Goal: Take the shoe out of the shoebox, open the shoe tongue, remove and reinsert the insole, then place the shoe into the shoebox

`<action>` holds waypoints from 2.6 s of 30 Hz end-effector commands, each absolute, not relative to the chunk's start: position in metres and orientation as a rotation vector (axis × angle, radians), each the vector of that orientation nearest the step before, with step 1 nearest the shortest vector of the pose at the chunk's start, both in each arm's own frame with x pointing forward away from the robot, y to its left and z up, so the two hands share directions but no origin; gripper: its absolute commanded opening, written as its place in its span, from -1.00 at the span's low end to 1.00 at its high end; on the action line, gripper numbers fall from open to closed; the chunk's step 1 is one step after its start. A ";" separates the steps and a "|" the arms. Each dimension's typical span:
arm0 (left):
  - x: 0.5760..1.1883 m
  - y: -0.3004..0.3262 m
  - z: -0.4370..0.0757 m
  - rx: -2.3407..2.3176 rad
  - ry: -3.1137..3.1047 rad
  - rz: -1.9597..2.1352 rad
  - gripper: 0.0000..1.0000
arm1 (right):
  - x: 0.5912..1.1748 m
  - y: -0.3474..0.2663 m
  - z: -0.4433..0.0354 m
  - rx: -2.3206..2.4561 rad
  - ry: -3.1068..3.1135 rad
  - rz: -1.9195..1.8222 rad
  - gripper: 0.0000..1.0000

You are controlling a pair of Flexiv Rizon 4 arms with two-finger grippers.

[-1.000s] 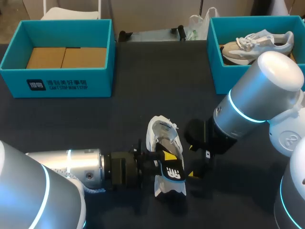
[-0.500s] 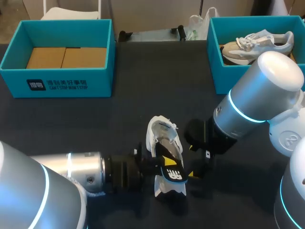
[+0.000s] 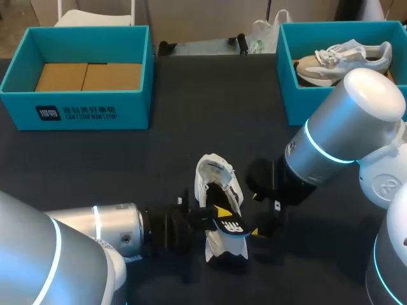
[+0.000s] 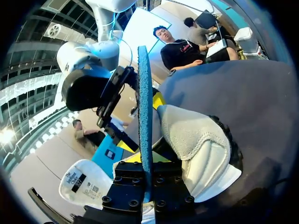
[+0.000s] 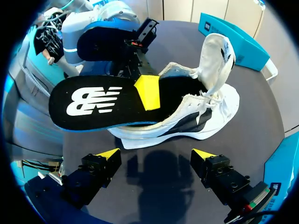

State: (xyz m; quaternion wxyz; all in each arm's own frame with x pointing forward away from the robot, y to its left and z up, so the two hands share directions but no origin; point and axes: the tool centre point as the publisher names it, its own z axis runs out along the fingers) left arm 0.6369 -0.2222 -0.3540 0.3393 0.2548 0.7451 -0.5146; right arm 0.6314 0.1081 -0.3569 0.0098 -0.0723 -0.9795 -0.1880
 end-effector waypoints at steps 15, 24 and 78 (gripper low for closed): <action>0.636 -0.224 -0.351 0.651 1.942 -1.371 -1.00 | 0.630 0.109 -0.357 -0.229 -3.061 -0.586 1.00; 0.632 -0.222 -0.342 0.658 1.925 -1.384 -0.90 | 0.630 0.109 -0.357 -0.229 -3.061 -0.586 1.00; 0.635 -0.233 -0.350 0.743 1.881 -1.407 -1.00 | 0.630 0.109 -0.357 -0.229 -3.061 -0.586 1.00</action>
